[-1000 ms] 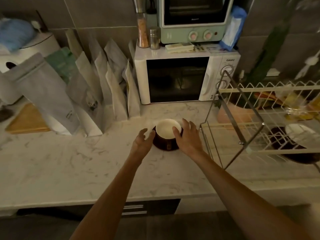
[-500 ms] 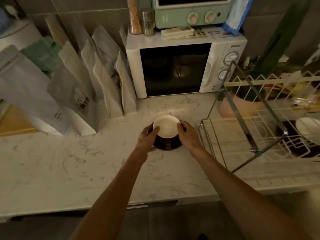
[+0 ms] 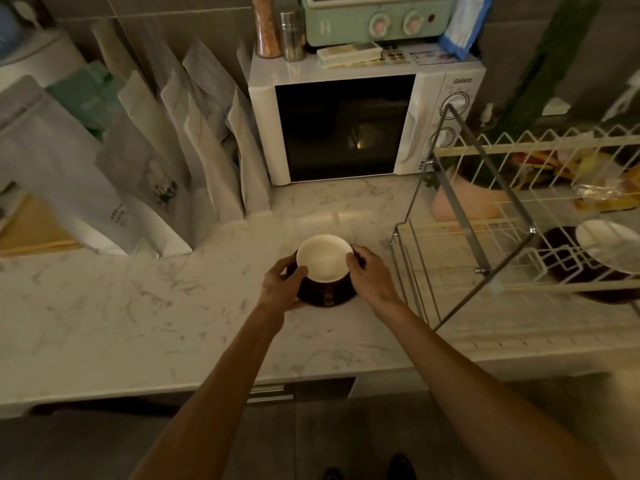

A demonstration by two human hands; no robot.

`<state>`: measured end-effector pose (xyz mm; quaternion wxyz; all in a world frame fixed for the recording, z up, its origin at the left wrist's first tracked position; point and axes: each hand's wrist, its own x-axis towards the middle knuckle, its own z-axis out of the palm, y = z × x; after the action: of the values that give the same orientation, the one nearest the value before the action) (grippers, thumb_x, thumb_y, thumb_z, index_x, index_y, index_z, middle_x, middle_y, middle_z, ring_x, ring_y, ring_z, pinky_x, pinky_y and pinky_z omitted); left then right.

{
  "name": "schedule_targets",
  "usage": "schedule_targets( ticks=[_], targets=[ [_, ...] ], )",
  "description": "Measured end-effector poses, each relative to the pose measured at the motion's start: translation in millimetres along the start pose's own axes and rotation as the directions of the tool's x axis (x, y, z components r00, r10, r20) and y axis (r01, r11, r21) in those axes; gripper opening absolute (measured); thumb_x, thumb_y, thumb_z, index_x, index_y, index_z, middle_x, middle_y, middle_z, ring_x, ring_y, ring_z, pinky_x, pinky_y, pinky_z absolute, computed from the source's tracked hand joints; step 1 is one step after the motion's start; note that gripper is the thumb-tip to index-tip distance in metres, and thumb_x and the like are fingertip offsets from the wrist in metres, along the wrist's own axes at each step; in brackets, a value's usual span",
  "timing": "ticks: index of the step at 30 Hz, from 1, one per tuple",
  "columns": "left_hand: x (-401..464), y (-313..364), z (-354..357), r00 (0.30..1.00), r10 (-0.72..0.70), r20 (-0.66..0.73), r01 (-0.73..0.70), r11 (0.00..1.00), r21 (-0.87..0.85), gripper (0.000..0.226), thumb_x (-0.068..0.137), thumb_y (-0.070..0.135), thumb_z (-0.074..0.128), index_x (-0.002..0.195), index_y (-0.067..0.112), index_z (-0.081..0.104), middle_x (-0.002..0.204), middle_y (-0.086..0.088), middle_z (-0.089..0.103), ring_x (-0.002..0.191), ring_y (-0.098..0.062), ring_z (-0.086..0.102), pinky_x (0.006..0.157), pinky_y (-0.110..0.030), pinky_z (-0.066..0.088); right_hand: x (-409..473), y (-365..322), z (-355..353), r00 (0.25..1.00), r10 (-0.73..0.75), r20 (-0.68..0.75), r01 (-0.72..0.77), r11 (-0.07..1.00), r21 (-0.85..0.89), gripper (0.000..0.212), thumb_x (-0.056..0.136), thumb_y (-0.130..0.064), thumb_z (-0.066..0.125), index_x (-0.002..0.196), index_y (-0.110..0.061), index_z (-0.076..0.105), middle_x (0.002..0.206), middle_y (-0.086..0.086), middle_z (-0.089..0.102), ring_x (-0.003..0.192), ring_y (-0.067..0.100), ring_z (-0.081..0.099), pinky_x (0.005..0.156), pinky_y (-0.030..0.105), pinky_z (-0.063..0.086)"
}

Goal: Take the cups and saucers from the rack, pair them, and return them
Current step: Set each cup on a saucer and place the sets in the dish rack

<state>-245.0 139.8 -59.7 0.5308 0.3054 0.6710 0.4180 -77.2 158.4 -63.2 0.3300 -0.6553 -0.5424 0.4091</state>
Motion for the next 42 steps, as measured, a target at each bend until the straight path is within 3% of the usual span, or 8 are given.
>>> schedule_targets(
  ticks=[4, 7, 17, 24, 26, 31, 39, 42],
  targets=[
    [-26.3, -11.3, -8.0, 1.000, 0.012, -0.008, -0.012, 1.000, 0.001, 0.035, 0.086, 0.024, 0.066, 0.120, 0.030, 0.059, 0.091, 0.009, 0.056, 0.081, -0.004, 0.054, 0.056, -0.032, 0.058, -24.0, 2.7, -0.7, 1.000, -0.003, 0.027, 0.003, 1.000, 0.009, 0.041, 0.100, -0.033, 0.044, 0.137, -0.019, 0.053, 0.135, 0.005, 0.059, 0.122, 0.022, 0.054, 0.096, 0.032, 0.045],
    [-50.5, -16.3, -16.3, 0.999, 0.032, -0.013, -0.032, 0.999, 0.000, 0.038, 0.085, 0.023, 0.065, 0.122, 0.028, 0.058, 0.109, -0.006, 0.061, 0.091, -0.016, 0.059, 0.059, -0.030, 0.056, -44.6, 4.0, -1.0, 0.999, -0.028, 0.025, 0.028, 0.999, 0.018, 0.040, 0.099, -0.034, 0.045, 0.136, -0.019, 0.054, 0.133, 0.004, 0.060, 0.121, 0.022, 0.055, 0.098, 0.035, 0.047],
    [-136.1, -32.2, -27.6, 0.995, 0.034, 0.099, -0.043, 0.995, 0.088, 0.039, 0.086, 0.028, 0.065, 0.122, 0.034, 0.050, 0.133, -0.015, 0.049, 0.114, -0.031, 0.053, 0.058, -0.027, 0.056, -117.3, 10.0, -31.7, 0.987, -0.117, 0.107, 0.115, 0.993, 0.029, 0.033, 0.097, -0.032, 0.048, 0.127, -0.025, 0.060, 0.118, -0.007, 0.062, 0.107, 0.009, 0.054, 0.075, 0.013, 0.040],
    [-189.2, -44.5, -5.5, 0.979, 0.016, 0.201, -0.035, 0.995, 0.092, 0.041, 0.086, 0.026, 0.063, 0.122, 0.036, 0.046, 0.134, -0.017, 0.047, 0.102, -0.027, 0.057, 0.049, -0.021, 0.056, -165.0, 21.5, -83.8, 0.986, -0.078, 0.147, 0.069, 0.995, 0.065, 0.032, 0.096, -0.035, 0.050, 0.126, -0.031, 0.060, 0.101, -0.028, 0.054, 0.105, 0.006, 0.052, 0.082, 0.023, 0.052],
    [-199.2, -47.4, 3.4, 0.971, 0.011, 0.240, -0.038, 0.994, 0.107, 0.045, 0.086, 0.024, 0.063, 0.125, 0.036, 0.045, 0.135, -0.016, 0.045, 0.103, -0.028, 0.057, 0.052, -0.023, 0.057, -177.1, 25.8, -99.7, 0.985, -0.073, 0.157, 0.061, 0.995, 0.084, 0.031, 0.095, -0.035, 0.051, 0.124, -0.033, 0.061, 0.104, -0.025, 0.056, 0.109, 0.009, 0.053, 0.089, 0.036, 0.055],
    [-215.2, -50.1, 27.1, 0.952, 0.023, 0.307, -0.077, 0.983, 0.164, 0.048, 0.085, 0.027, 0.065, 0.125, 0.038, 0.042, 0.136, -0.015, 0.045, 0.108, -0.030, 0.057, 0.052, -0.022, 0.056, -196.1, 37.4, -133.0, 0.990, -0.056, 0.130, 0.047, 0.996, 0.069, 0.033, 0.096, -0.035, 0.052, 0.128, -0.030, 0.059, 0.122, -0.009, 0.060, 0.115, 0.014, 0.056, 0.094, 0.045, 0.055],
    [-227.9, -48.9, 74.2, 0.918, 0.026, 0.397, -0.095, 0.984, 0.153, 0.036, 0.083, 0.033, 0.067, 0.100, 0.056, 0.046, 0.122, -0.002, 0.051, 0.098, -0.019, 0.061, 0.056, -0.024, 0.057, -203.1, 57.3, -184.3, 0.996, -0.020, 0.091, 0.011, 0.994, 0.105, 0.024, 0.095, -0.034, 0.054, 0.117, -0.039, 0.062, 0.115, -0.014, 0.061, 0.115, 0.015, 0.057, 0.094, 0.048, 0.054],
    [-232.1, -45.2, 91.6, 0.905, 0.060, 0.421, -0.122, 0.985, 0.122, 0.034, 0.085, 0.035, 0.064, 0.096, 0.061, 0.045, 0.107, 0.012, 0.052, 0.098, -0.018, 0.060, 0.055, -0.020, 0.056, -199.9, 65.3, -203.4, 0.997, 0.010, 0.076, -0.021, 0.988, 0.152, 0.023, 0.095, -0.033, 0.055, 0.115, -0.042, 0.062, 0.120, -0.010, 0.061, 0.114, 0.015, 0.056, 0.080, 0.037, 0.059]
  ],
)
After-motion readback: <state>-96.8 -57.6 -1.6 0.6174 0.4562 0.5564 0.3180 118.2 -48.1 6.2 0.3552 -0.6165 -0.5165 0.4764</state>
